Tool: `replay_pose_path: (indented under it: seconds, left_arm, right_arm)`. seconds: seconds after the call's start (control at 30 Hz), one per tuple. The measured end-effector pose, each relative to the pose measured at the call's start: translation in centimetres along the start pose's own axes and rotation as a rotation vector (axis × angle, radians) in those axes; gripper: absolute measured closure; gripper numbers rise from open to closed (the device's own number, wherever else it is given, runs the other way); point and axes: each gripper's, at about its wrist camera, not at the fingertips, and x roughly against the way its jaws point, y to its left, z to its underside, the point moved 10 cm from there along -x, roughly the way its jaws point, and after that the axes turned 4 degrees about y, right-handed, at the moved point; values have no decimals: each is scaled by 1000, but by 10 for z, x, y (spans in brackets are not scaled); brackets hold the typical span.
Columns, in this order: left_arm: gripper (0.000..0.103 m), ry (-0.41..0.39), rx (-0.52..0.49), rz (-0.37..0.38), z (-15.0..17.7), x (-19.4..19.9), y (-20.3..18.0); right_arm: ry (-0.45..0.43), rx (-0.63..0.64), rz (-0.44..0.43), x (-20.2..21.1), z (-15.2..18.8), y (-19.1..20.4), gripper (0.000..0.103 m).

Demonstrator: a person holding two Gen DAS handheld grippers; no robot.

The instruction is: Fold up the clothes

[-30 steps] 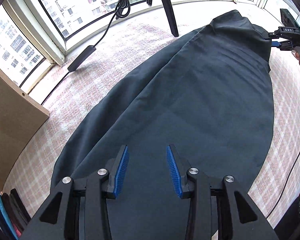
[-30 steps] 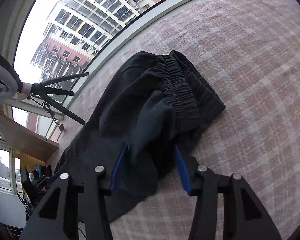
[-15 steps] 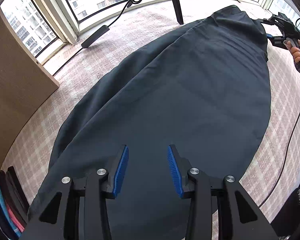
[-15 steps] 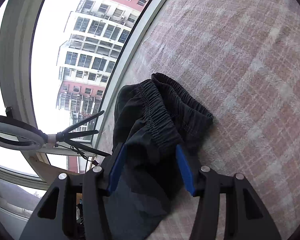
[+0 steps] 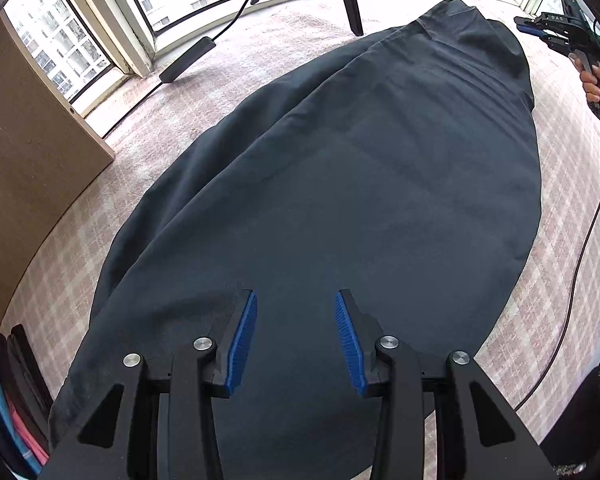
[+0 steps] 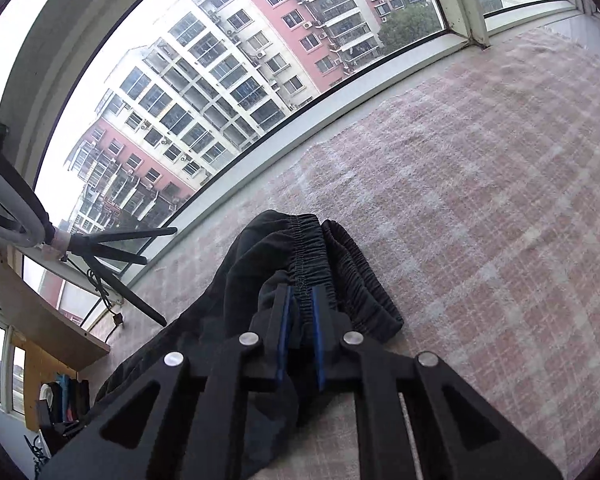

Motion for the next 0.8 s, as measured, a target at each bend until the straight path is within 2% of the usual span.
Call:
replay_pose_path:
  seconds: [0.13, 0.27, 0.43, 0.47, 0.5, 0.53, 0.63, 0.8]
  left_arm:
    - [64, 3, -8, 7, 4, 0, -3]
    - [64, 9, -18, 11, 2, 2, -11]
    - [63, 12, -4, 18, 8, 3, -10]
    - [63, 13, -2, 19, 8, 2, -9]
    - [63, 13, -2, 19, 8, 1, -10]
    - [63, 13, -4, 19, 8, 0, -10]
    - [63, 15, -14, 20, 10, 1, -12]
    - [63, 8, -13, 29, 9, 3, -13]
  right_arm:
    - [89, 77, 64, -26, -6, -13, 80]
    - [165, 118, 65, -52, 0, -14, 68]
    - [201, 211, 106, -70, 16, -8, 66]
    - [195, 222, 100, -68, 17, -6, 71]
    - [190, 230, 90, -67, 17, -3, 85]
    - [184, 250, 93, -64, 17, 2, 92]
    - [167, 366, 138, -46, 17, 19, 96]
    - [186, 601, 387, -23, 2, 15, 96]
